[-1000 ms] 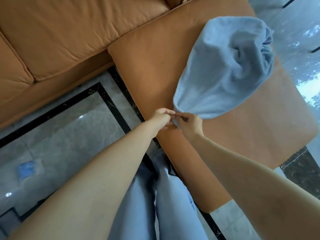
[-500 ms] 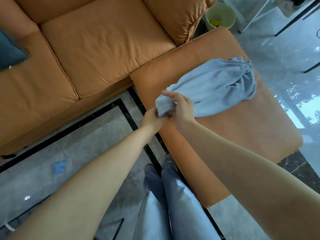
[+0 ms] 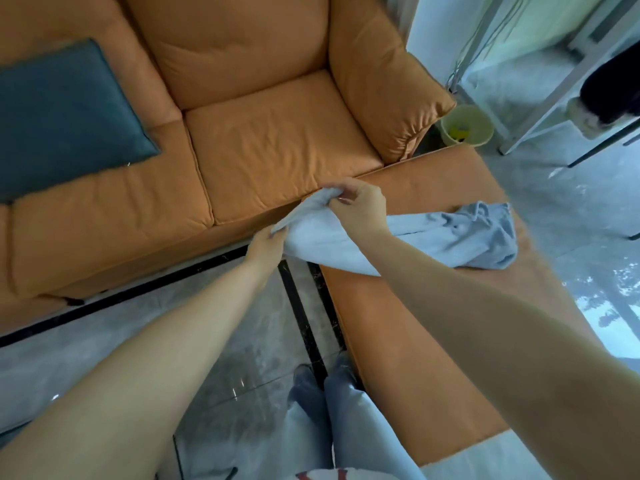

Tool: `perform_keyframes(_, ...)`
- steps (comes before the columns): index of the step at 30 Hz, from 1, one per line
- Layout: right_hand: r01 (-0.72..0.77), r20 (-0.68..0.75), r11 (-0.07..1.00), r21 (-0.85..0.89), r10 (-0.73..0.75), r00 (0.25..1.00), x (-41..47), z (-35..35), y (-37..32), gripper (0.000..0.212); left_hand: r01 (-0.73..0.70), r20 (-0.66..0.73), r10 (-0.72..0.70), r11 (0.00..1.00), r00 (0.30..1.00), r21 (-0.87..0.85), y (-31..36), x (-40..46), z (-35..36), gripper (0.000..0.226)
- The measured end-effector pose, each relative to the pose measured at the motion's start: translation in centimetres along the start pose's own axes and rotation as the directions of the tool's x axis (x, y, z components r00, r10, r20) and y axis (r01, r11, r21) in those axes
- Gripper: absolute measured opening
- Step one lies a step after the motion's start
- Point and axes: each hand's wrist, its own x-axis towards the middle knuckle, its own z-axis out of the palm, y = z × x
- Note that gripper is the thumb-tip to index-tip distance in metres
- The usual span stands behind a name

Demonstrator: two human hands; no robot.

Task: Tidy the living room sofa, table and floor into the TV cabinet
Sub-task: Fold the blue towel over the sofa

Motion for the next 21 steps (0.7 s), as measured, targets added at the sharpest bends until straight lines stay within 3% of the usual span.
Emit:
perform_keyframes(6, 0.052, 0.135, 0.956, -0.289, -0.013, 0.991, 1.3, 1.2, -2.1, 0.02, -0.036, -0.135, 0.023, 0.995, 0.991, -0.092, 3.4, -1.6, -2.3, 0.037)
perform_keyframes(11, 0.224, 0.41, 0.922, -0.316, -0.08, 0.909, 1.5, 4.4, -4.9, 0.04, -0.082, -0.141, 0.067, 0.991, 0.988, -0.102, 5.2, -0.9, -4.9, 0.021)
perform_keyframes(14, 0.344, 0.555, 0.799, -0.494, -0.015, 0.832, 2.5, 7.4, -6.8, 0.013, -0.112, -0.196, 0.071, 0.972, 0.978, -0.207, 6.3, 0.5, -6.8, 0.021)
perform_keyframes(15, 0.36, 0.562, 0.76, -0.542, 0.01, 0.827, 3.2, 8.5, -7.3, 0.01, -0.115, -0.223, 0.064, 0.969, 0.973, -0.221, 7.0, 0.9, -7.5, 0.027)
perform_keyframes(16, 0.341, 0.548, 0.739, -0.581, 0.045, 0.836, 4.1, 9.7, -7.6, 0.02, -0.129, -0.244, 0.072, 0.966, 0.967, -0.224, 7.7, 1.4, -8.1, 0.03)
perform_keyframes(18, 0.239, 0.49, 0.785, -0.572, 0.093, 0.867, 5.8, 11.9, -8.2, 0.032, -0.14, -0.254, 0.079, 0.962, 0.964, -0.235, 8.9, 2.2, -10.0, 0.027)
perform_keyframes(21, 0.131, 0.378, 0.822, -0.554, 0.108, 0.92, 9.3, 15.7, -11.2, 0.027, -0.19, -0.175, 0.155, 0.961, 0.972, -0.202, 10.5, 4.2, -15.0, 0.019)
